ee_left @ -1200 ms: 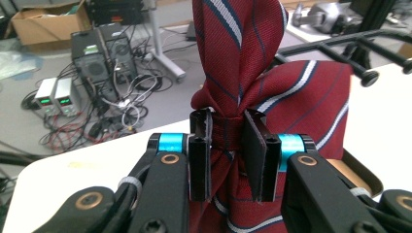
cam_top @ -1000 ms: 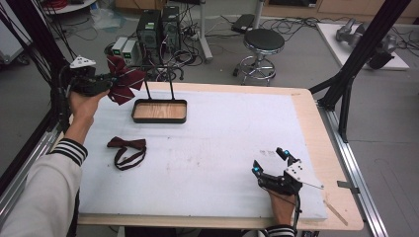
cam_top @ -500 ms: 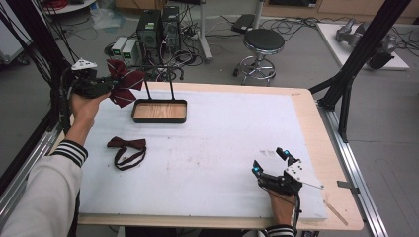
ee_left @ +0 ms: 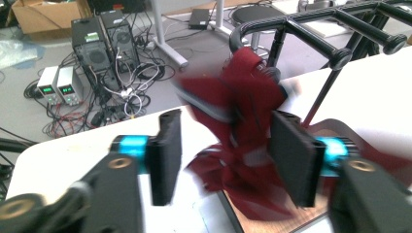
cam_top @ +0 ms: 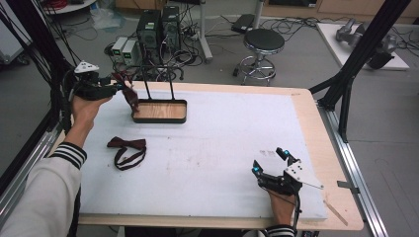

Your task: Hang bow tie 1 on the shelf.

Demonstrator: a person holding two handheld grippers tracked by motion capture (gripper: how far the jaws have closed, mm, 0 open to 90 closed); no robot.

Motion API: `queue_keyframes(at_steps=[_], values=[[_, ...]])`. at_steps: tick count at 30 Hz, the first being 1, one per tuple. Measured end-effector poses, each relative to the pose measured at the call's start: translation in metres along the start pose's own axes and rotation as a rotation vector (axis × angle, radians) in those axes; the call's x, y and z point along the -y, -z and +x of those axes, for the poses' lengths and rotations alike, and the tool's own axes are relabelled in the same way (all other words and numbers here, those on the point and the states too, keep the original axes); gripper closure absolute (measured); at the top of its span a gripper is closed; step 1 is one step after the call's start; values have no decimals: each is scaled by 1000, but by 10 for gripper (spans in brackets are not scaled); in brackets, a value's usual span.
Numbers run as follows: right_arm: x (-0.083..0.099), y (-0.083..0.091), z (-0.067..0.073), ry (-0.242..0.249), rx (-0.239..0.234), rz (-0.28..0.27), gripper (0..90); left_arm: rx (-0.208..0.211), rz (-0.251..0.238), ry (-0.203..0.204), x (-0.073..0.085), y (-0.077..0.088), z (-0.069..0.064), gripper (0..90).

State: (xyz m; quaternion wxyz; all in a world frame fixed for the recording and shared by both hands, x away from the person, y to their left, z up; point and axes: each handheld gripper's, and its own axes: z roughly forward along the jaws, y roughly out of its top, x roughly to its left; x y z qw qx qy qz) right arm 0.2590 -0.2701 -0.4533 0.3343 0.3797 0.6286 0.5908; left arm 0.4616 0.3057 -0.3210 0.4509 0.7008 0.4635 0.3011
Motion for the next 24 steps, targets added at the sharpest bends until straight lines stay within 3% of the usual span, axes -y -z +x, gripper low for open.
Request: queue_keyframes(at_steps=[1, 2, 3, 4, 7, 14, 24], values=[[0, 0, 0, 0, 0, 0, 56, -2, 0, -6, 0, 0, 0, 418], [0, 0, 0, 2, 0, 1, 56, -1, -4, -10, 1, 1, 0, 330], [0, 0, 0, 2, 0, 1, 56, -2, -10, -9, 1, 1, 0, 330], [0, 0, 0, 1, 1, 0, 56, -4, -20, -11, 1, 2, 0, 256], [0, 0, 0, 2, 3, 0, 56, 17, -42, -4, 2, 4, 2, 181], [0, 0, 0, 3, 3, -1, 56, 27, -90, -16, 4, 13, 5, 146], [0, 0, 0, 2, 4, -5, 56, 31, -105, -7, 5, 22, 5, 144]])
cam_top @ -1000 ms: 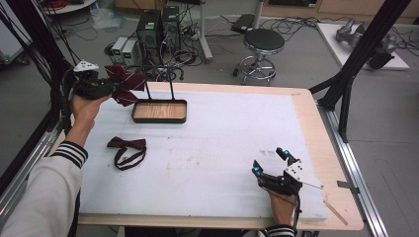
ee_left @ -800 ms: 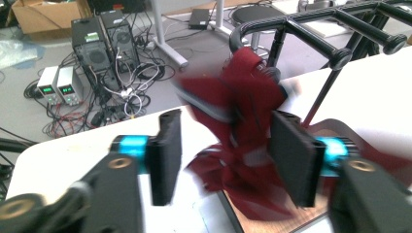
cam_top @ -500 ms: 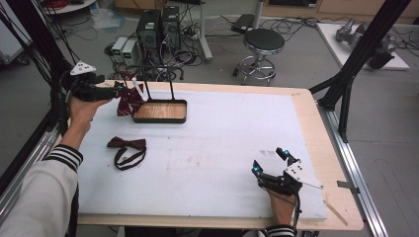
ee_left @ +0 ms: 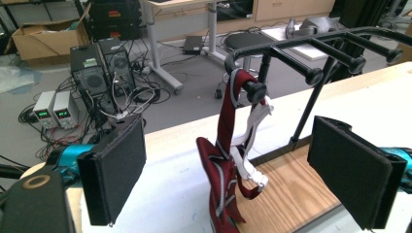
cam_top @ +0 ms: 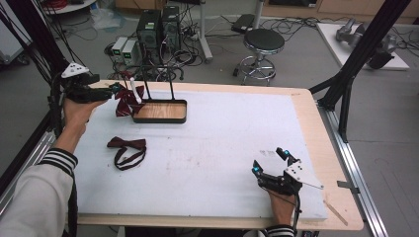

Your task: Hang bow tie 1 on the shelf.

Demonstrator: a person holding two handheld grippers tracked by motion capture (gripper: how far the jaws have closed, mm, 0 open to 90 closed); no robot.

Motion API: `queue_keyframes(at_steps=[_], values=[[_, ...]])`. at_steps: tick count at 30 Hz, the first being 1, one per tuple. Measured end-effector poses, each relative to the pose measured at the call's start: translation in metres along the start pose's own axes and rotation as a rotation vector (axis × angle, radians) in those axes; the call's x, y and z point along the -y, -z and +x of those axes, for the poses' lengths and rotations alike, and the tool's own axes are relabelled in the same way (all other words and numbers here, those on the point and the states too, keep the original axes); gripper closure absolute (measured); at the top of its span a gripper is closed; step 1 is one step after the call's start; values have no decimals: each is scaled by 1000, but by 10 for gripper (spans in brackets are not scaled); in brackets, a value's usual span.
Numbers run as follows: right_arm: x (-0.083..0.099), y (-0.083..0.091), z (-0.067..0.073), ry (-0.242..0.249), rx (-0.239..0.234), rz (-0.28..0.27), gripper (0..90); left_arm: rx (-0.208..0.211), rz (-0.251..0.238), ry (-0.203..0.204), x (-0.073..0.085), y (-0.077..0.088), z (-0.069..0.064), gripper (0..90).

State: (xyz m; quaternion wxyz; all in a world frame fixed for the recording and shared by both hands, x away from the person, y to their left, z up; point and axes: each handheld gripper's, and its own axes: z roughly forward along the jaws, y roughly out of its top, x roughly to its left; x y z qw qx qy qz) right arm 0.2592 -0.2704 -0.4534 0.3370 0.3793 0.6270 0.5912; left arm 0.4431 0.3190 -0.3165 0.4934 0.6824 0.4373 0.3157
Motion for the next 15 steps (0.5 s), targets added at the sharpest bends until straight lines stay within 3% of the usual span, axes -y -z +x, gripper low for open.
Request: queue_keyframes(at_steps=[15], values=[[0, 0, 1, -5, 1, 5, 56, 109, -101, -18, -6, 32, -20, 144]])
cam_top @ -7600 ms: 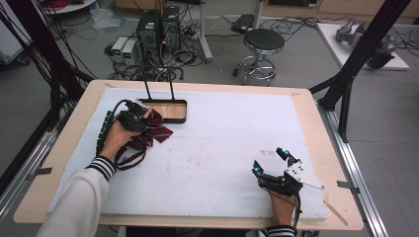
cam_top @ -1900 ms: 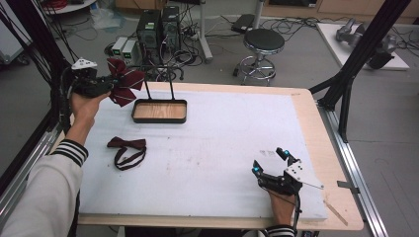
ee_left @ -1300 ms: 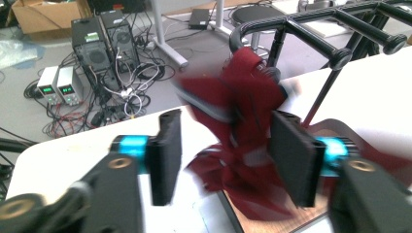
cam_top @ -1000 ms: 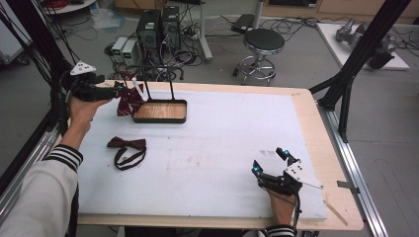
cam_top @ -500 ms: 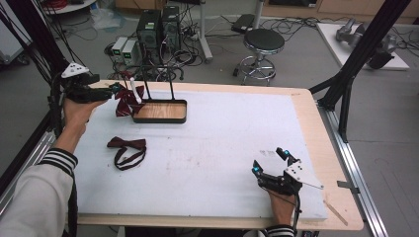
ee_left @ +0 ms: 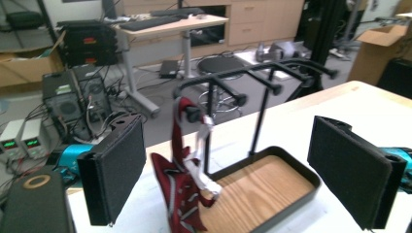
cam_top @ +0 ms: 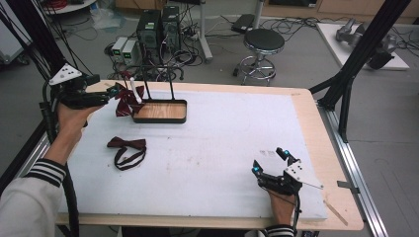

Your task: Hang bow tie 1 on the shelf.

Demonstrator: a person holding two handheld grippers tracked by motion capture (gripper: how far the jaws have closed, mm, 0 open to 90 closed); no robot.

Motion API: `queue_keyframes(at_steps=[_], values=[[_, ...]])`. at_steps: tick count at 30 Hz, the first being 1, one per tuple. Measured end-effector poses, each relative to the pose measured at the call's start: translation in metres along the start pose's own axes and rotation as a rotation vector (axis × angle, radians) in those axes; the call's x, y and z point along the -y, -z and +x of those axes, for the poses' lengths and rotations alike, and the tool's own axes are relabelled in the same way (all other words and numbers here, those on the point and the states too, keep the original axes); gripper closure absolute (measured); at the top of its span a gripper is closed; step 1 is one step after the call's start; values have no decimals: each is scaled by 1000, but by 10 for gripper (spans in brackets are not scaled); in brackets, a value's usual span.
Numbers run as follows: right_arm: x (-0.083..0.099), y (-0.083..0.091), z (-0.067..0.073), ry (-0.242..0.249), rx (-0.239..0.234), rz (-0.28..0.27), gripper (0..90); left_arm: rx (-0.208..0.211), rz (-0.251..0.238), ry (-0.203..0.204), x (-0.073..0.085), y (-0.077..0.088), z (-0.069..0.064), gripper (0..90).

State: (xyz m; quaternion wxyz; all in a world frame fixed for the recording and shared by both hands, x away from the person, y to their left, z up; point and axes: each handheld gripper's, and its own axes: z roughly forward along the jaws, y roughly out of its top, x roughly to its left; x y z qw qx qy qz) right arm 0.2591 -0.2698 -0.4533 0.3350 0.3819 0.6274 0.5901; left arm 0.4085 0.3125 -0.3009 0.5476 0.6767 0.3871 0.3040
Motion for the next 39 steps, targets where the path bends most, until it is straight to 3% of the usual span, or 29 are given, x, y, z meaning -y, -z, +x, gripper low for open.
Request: queue_keyframes(at_steps=[14, 18, 25, 32, 39], values=[[0, 0, 0, 4, 1, -2, 56, 114, -45, -31, 18, 39, -25, 144], [0, 1, 0, 5, -1, -4, 55, 169, -65, -47, 29, 52, -35, 144], [0, 1, 0, 4, -2, -8, 56, 219, -102, -65, 44, 65, -48, 144], [0, 1, 0, 4, -1, -11, 56, 249, -113, -66, 59, 72, -61, 144], [0, 1, 0, 3, -2, -12, 56, 257, -114, -63, 71, 70, -66, 144]])
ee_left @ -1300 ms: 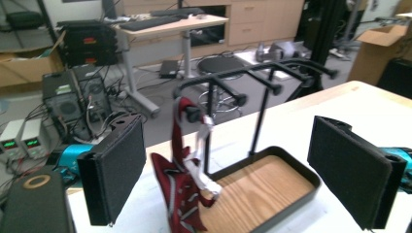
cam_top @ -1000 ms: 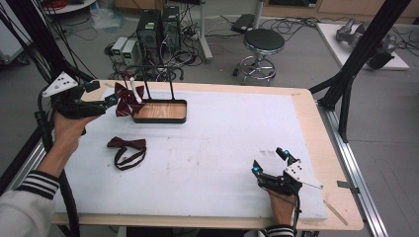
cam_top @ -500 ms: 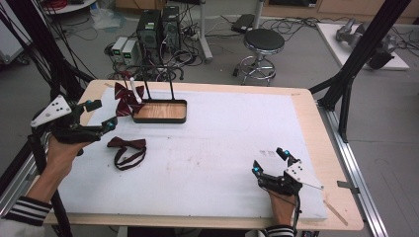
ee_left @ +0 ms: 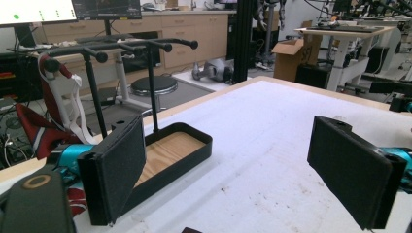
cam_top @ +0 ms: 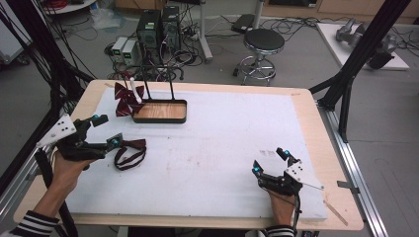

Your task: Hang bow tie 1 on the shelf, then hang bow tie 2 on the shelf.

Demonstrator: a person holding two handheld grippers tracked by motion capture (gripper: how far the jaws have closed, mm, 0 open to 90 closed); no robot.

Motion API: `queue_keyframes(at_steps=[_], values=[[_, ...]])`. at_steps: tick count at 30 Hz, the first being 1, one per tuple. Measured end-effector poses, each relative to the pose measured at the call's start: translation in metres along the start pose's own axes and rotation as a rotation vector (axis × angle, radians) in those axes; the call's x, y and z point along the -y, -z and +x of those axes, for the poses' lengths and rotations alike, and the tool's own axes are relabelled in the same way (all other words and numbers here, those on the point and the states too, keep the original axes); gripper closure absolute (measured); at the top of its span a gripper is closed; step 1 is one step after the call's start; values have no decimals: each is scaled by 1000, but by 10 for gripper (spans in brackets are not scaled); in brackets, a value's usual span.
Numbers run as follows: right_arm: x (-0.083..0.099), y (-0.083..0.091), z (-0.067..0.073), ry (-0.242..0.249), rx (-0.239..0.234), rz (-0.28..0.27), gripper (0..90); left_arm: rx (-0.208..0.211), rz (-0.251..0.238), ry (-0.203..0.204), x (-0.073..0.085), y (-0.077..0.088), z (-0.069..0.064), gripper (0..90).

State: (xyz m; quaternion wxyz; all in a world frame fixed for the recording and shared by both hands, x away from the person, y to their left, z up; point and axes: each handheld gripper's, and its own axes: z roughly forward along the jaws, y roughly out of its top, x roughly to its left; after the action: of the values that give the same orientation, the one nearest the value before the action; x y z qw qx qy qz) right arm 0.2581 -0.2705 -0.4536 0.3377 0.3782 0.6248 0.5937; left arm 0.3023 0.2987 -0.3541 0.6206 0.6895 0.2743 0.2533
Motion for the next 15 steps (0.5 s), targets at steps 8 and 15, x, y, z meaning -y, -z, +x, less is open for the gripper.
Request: queue_keyframes(at_steps=[8, 15], values=[[0, 0, 0, 1, 1, -1, 56, -3, -2, 5, 2, 0, 2, 144], [0, 0, 0, 6, 1, -1, 56, -10, 5, 4, 1, 2, 1, 144]])
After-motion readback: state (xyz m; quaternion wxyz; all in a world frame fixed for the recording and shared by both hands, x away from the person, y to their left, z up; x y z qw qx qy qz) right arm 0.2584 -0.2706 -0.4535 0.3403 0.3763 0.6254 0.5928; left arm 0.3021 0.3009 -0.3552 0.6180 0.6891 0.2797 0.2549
